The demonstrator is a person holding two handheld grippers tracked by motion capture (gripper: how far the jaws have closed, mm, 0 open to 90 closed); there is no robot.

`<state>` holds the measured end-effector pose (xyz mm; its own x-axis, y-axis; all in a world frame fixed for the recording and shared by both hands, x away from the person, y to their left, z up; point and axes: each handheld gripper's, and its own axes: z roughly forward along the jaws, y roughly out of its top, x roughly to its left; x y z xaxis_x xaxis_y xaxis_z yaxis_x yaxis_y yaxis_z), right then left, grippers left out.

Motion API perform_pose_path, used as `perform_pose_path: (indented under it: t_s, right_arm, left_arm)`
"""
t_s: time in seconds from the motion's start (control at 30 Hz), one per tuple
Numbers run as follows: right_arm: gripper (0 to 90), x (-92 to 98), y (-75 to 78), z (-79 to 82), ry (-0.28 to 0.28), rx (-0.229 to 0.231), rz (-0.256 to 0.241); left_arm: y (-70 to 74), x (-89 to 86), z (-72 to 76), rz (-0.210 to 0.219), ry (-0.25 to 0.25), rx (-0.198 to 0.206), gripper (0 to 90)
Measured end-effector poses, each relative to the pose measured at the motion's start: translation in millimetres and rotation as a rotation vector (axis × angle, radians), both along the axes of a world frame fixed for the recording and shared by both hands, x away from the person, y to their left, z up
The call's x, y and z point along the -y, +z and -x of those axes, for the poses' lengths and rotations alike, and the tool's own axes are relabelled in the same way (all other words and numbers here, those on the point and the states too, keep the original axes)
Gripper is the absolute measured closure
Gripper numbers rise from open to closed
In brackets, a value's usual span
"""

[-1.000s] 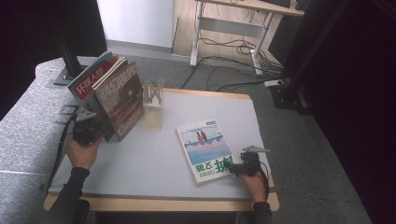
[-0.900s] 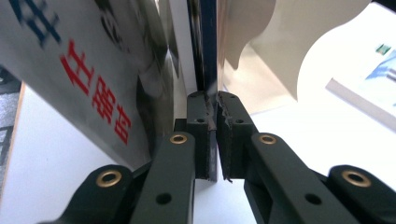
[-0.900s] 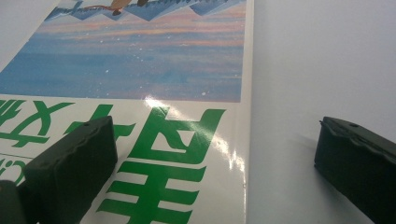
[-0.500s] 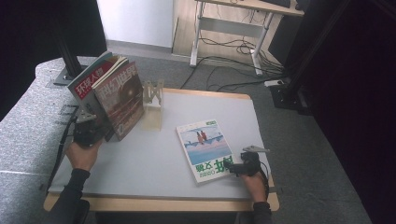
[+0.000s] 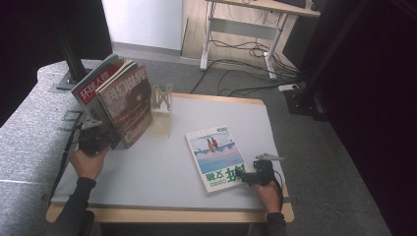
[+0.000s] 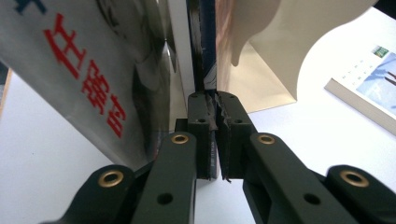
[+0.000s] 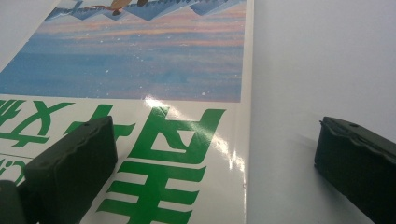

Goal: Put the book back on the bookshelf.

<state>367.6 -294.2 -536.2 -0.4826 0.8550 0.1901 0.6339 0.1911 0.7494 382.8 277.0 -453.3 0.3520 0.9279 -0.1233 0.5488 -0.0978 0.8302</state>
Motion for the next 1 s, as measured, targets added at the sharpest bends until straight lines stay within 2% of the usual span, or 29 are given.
perform_pose_path:
  t_s: [0.23,0.4,0.53,0.7,1.0]
  right_arm:
    - [0.0,0.0,0.0,0.0,0.0,0.0,0.0]
    - [0.0,0.0,0.0,0.0,0.0,0.0,0.0]
    - [0.0,0.0,0.0,0.0,0.0,0.0,0.0]
    - [0.0,0.0,0.0,0.1,0.0,0.0,0.0]
    - [0.0,0.0,0.0,0.1,0.0,0.0,0.0]
  left_arm:
    - [1.3,1.6,4.6,0.006,-0.022,0.014,76.2]
    - [2.0,1.4,7.7,0.007,-0.035,0.025,66.2]
    - [3.4,-1.3,8.2,0.044,-0.086,0.022,55.2]
    - [2.1,0.3,11.0,0.051,-0.136,0.015,38.7]
    - [-6.1,8.1,20.6,0.019,-0.207,-0.002,17.8]
